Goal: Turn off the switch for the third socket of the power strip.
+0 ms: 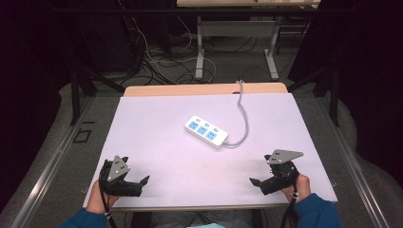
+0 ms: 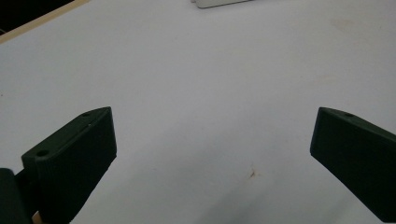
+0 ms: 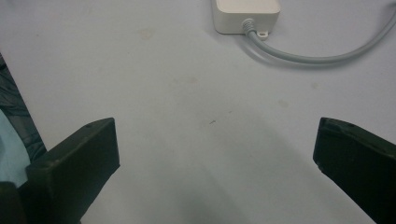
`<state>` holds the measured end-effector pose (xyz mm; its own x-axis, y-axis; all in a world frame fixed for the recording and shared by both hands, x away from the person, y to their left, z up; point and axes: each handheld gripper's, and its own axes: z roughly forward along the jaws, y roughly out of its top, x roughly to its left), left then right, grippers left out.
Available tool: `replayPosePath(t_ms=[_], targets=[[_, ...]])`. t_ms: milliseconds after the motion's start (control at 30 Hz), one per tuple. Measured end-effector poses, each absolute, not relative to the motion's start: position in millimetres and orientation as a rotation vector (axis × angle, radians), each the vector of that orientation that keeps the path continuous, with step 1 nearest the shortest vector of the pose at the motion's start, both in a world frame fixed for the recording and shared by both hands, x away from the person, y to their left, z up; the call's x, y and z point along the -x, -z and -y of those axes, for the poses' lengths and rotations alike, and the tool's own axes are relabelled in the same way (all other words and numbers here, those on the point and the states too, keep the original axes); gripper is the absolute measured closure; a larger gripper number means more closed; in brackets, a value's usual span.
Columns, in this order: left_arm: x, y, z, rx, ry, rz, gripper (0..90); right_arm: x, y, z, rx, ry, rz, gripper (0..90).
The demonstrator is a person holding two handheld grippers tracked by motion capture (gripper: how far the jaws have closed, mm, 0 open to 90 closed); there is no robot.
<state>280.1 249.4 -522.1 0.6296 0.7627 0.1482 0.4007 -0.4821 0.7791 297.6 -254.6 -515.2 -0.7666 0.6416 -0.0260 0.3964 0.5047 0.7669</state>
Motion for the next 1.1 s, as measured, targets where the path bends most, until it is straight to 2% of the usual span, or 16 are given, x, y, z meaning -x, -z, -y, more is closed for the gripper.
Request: replayPosePath(t_ms=[533, 1100], targets=[[-284.8, 518.5, -246.5, -2.135, -0.614, -0.917, 0.2, -298.1, 515.2, 253.9, -0.867, -1.144, -2.452, 0.0], [-313.0, 513.6, -230.1, -2.181, -0.566, -0.915, 0.2, -299.0, 515.9, 253.4, -0.868, -1.132, -2.461, 0.1]])
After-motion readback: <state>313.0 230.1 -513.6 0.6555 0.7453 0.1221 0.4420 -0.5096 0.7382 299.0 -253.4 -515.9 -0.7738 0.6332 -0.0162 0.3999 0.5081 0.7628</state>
